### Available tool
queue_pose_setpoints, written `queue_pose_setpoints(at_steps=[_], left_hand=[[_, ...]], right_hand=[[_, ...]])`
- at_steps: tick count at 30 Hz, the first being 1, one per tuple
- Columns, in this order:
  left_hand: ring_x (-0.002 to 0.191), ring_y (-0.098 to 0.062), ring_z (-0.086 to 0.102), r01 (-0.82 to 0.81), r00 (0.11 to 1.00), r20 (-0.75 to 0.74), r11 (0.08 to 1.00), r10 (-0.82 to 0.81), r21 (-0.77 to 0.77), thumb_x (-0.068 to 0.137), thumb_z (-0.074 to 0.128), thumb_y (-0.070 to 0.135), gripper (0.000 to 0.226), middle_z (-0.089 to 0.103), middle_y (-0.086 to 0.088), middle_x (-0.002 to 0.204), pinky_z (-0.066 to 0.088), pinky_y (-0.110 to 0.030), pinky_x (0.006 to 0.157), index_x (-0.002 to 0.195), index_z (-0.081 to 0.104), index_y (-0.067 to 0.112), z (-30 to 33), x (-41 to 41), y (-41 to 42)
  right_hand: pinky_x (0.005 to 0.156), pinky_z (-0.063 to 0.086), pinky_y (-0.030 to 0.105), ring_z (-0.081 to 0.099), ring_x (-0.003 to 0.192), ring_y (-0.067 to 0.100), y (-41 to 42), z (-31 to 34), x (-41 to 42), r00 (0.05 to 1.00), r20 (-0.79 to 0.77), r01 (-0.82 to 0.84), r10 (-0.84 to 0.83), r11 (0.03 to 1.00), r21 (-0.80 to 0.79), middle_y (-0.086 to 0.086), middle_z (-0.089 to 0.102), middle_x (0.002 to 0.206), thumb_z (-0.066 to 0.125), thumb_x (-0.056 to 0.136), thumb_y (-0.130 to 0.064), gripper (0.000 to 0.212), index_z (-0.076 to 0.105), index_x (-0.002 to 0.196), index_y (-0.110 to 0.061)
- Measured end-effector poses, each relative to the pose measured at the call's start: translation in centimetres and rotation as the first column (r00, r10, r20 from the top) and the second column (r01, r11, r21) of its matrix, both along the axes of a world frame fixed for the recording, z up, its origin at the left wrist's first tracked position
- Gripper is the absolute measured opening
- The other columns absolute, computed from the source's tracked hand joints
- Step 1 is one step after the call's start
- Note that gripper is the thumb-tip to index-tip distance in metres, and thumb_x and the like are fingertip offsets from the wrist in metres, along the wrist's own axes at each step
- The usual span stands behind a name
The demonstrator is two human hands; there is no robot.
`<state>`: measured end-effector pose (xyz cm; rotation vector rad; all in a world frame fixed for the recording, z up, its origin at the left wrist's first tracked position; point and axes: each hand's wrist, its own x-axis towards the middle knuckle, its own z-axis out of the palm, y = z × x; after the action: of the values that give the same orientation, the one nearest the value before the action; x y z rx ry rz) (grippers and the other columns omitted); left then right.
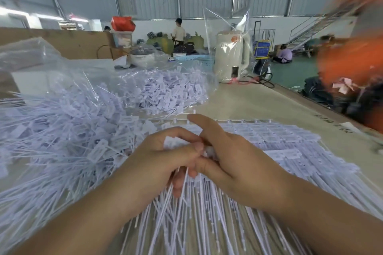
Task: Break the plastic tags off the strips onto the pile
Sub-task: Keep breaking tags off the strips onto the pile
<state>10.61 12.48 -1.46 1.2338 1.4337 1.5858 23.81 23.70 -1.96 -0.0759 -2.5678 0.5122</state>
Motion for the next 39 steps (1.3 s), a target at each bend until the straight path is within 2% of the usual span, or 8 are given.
queue_pose_setpoints(at_steps=[5, 10, 14, 20, 24, 31, 35, 39], left_hand=[[0.035, -0.016, 0.042, -0.130, 0.984, 0.127, 0.991, 0.124, 0.044, 0.061, 0.073, 0.026, 0.016, 0.062, -0.017, 0.061, 0.036, -0.016, 0.036, 0.074, 0.074, 0.018, 0.4, -0.6, 0.1], [0.032, -0.013, 0.043, -0.094, 0.996, 0.005, 0.996, 0.094, 0.007, 0.064, 0.072, 0.033, 0.013, 0.060, -0.008, 0.053, 0.035, -0.015, 0.035, 0.073, 0.074, 0.024, 0.5, -0.3, -0.2], [0.032, -0.012, 0.043, -0.088, 0.996, -0.033, 0.996, 0.087, -0.010, 0.059, 0.076, 0.040, 0.020, 0.061, -0.005, 0.053, 0.038, -0.019, 0.036, 0.074, 0.073, 0.026, 0.1, -0.4, -0.2], [0.032, -0.010, 0.039, -0.094, 0.980, 0.184, 0.994, 0.082, 0.055, 0.060, 0.084, 0.014, 0.017, 0.054, -0.009, 0.049, 0.035, -0.018, 0.037, 0.066, 0.071, 0.022, 0.1, 0.1, 0.5], [0.033, -0.008, 0.038, -0.169, 0.948, 0.288, 0.980, 0.133, 0.101, 0.059, 0.075, 0.026, 0.009, 0.051, -0.002, 0.046, 0.035, -0.020, 0.037, 0.067, 0.072, 0.024, 0.4, 0.8, 0.4], [0.027, -0.003, 0.035, -0.090, 0.854, 0.520, 0.986, 0.005, 0.138, 0.047, 0.076, 0.022, 0.018, 0.044, 0.002, 0.045, 0.033, -0.013, 0.030, 0.064, 0.073, 0.019, 1.0, 1.8, -0.2], [0.030, -0.002, 0.039, 0.044, 0.706, 0.686, 0.978, -0.176, 0.206, 0.050, 0.091, 0.012, 0.033, 0.048, 0.000, 0.050, 0.039, -0.013, 0.032, 0.073, 0.069, 0.013, 1.0, 0.3, -0.3], [0.029, -0.003, 0.035, -0.113, 0.826, 0.564, 0.980, 0.001, 0.164, 0.066, 0.072, 0.020, 0.015, 0.050, 0.000, 0.049, 0.037, -0.013, 0.033, 0.079, 0.065, 0.016, 1.5, -0.4, -0.4]], right_hand=[[0.064, 0.047, 0.038, 0.053, 0.065, 0.007, 0.3, 1.2, 0.6, 0.993, 0.099, 0.061, -0.062, 0.998, 0.021, -0.007, 0.057, 0.076, 0.037, 0.091, -0.060, 0.048, 0.058, 0.111, -0.022], [0.052, 0.038, 0.033, 0.045, 0.053, 0.009, 0.7, 1.2, 0.9, 0.989, 0.102, 0.107, -0.110, 0.994, 0.037, -0.008, 0.045, 0.058, 0.042, 0.089, -0.060, 0.036, 0.046, 0.077, -0.026], [0.050, 0.035, 0.031, 0.042, 0.051, 0.007, 0.7, 1.1, 0.7, 0.992, 0.067, 0.098, -0.104, 0.992, 0.078, -0.012, 0.041, 0.056, 0.035, 0.085, -0.063, 0.041, 0.045, 0.077, -0.024], [0.046, 0.032, 0.031, 0.038, 0.049, 0.006, 0.1, 0.8, 0.3, 0.975, -0.118, 0.199, -0.187, 0.974, 0.107, -0.014, 0.035, 0.055, 0.037, 0.088, -0.064, 0.045, 0.043, 0.074, -0.022], [0.042, 0.028, 0.025, 0.036, 0.047, 0.009, -0.8, 0.5, 0.1, 0.933, -0.282, 0.266, -0.226, 0.957, 0.115, -0.014, 0.037, 0.055, 0.048, 0.090, -0.056, 0.044, 0.052, 0.072, -0.016], [0.045, 0.027, 0.027, 0.028, 0.051, 0.010, -1.7, 0.6, -0.1, 0.827, -0.553, 0.199, -0.098, 0.972, 0.126, -0.009, 0.028, 0.057, 0.056, 0.093, -0.038, 0.042, 0.035, 0.062, -0.017], [0.051, 0.023, 0.020, 0.025, 0.054, 0.010, -1.1, 1.3, 0.3, 0.785, -0.616, 0.199, -0.070, 0.969, 0.144, -0.009, 0.027, 0.059, 0.058, 0.093, -0.029, 0.040, 0.034, 0.063, -0.018], [0.048, 0.030, 0.021, 0.034, 0.052, 0.009, -0.3, 1.7, 0.9, 0.854, -0.513, 0.134, -0.086, 0.989, 0.057, -0.013, 0.035, 0.057, 0.056, 0.090, -0.038, 0.037, 0.056, 0.074, -0.005]])
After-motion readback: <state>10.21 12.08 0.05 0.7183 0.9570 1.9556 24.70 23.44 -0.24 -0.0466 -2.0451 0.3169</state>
